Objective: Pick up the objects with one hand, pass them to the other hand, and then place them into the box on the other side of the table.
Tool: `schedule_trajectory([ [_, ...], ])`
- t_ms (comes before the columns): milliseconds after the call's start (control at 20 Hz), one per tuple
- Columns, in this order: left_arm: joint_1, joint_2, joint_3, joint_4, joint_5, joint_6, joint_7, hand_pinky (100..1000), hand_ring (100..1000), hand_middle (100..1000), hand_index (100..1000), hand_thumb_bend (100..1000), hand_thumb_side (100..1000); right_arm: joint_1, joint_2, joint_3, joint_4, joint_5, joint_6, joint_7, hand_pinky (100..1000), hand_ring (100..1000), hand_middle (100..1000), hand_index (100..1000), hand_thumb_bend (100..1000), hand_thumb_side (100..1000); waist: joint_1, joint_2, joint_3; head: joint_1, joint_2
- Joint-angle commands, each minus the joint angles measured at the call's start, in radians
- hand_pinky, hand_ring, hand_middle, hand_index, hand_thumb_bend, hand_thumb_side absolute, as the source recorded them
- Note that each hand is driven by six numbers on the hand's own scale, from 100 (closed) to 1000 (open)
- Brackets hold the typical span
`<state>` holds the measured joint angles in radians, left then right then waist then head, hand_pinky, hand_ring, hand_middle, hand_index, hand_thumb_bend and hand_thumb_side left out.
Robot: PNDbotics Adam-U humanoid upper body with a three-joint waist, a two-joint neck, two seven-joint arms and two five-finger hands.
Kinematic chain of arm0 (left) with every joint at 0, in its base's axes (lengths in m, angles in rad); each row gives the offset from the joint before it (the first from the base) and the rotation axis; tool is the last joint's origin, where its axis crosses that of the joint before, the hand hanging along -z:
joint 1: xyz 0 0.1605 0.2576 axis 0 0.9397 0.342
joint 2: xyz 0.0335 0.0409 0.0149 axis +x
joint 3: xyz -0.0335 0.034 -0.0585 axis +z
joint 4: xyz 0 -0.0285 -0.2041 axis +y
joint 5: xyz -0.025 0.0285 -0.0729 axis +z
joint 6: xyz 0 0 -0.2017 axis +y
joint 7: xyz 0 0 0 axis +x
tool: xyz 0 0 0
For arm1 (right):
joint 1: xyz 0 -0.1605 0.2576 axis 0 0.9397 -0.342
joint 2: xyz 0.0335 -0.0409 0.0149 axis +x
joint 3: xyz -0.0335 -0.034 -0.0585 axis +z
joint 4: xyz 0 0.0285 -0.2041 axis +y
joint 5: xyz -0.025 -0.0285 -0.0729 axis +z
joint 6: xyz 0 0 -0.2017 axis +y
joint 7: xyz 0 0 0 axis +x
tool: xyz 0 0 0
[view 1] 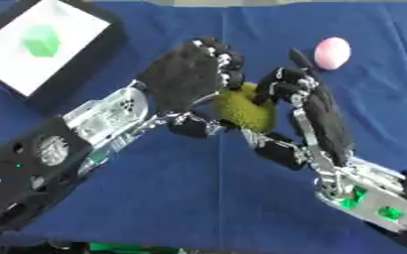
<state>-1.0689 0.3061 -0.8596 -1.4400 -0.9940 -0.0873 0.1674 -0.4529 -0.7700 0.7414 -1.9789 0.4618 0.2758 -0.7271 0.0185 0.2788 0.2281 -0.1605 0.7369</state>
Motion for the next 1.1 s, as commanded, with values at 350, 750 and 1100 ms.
schedule_trajectory([
  [350, -0.013, 0.015, 0.016, -0.001, 0.048, 0.019, 0.013, 565, 450, 381, 448, 497, 302, -0.007, -0.012, -0.011, -0.021, 0.006, -0.006, 0.016, 1000, 439, 558, 501, 348, 100, 0.0, -0.016, -0.002, -0.003, -0.005],
  [750, -0.01, 0.021, 0.024, -0.003, 0.125, 0.053, 0.049, 538, 421, 387, 442, 556, 268, -0.003, -0.013, -0.013, -0.021, 0.022, 0.013, 0.025, 1000, 504, 642, 599, 532, 100, -0.001, -0.016, -0.004, -0.007, -0.005],
  [1100, -0.012, 0.066, 0.026, -0.04, 0.133, 0.038, 0.084, 527, 416, 387, 440, 628, 285, 0.009, -0.022, -0.012, -0.021, 0.053, 0.1, 0.139, 1000, 695, 848, 806, 640, 143, 0.001, -0.018, -0.002, -0.028, 0.003],
])
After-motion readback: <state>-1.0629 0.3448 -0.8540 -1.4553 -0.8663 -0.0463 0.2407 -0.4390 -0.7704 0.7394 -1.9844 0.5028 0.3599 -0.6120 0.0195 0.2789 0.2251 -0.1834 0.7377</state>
